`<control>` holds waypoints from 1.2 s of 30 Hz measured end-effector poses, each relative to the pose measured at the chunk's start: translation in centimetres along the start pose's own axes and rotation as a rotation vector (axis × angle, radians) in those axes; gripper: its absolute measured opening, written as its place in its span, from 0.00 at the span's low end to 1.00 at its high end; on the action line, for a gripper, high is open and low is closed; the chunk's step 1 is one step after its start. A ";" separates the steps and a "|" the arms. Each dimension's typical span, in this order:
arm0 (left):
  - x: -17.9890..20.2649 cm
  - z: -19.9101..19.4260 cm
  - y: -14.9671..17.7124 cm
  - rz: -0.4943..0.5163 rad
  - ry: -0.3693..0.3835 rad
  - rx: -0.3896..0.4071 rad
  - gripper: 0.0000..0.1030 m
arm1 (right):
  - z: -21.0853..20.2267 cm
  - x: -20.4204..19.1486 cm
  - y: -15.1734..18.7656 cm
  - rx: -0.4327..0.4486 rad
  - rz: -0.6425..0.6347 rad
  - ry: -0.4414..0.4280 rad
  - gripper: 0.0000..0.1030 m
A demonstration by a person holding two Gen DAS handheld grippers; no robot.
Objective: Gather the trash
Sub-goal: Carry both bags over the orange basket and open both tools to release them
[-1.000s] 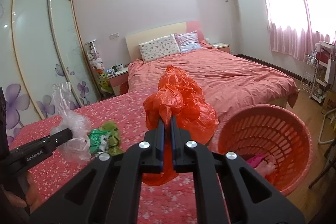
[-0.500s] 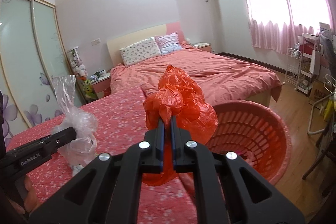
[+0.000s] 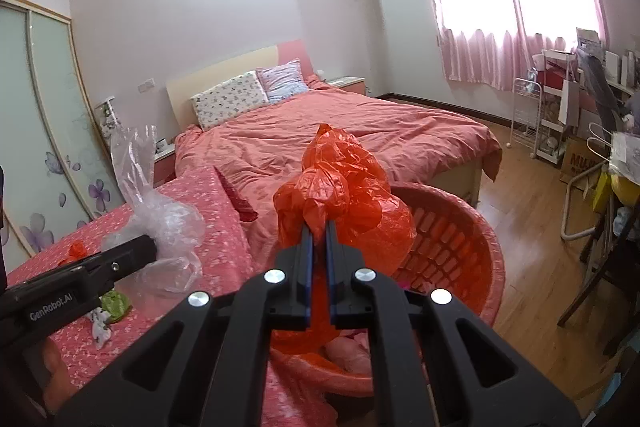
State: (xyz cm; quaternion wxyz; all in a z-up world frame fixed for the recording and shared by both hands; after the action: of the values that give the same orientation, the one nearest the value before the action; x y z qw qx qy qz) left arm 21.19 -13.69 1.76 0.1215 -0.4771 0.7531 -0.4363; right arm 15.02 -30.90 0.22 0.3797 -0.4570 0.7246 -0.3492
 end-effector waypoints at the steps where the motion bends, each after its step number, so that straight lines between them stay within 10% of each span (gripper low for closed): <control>1: 0.2 0.2 0.0 0.003 0.004 -0.002 0.26 | 0.1 0.4 0.1 -0.001 0.004 0.006 0.07; 21: 4.3 5.4 0.3 0.049 0.071 -0.074 0.31 | 2.7 4.7 0.2 -0.018 0.053 0.061 0.09; 36: -0.2 4.6 1.1 0.008 -0.080 -0.093 0.58 | 3.6 4.5 0.9 -0.041 0.045 0.108 0.54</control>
State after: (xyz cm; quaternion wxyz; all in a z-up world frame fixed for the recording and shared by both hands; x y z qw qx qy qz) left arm 23.34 -15.88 -1.89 0.1310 -0.4964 0.7690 -0.3808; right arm 16.43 -35.37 -3.27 0.3384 -0.4286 0.7612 -0.3498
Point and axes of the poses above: each gripper's, at about its wrist camera, not at the fingertips, and z roughly the way its jaws point, x to its right, y to its underside, the point moved 1 cm from there along z, roughly the way its jaws point
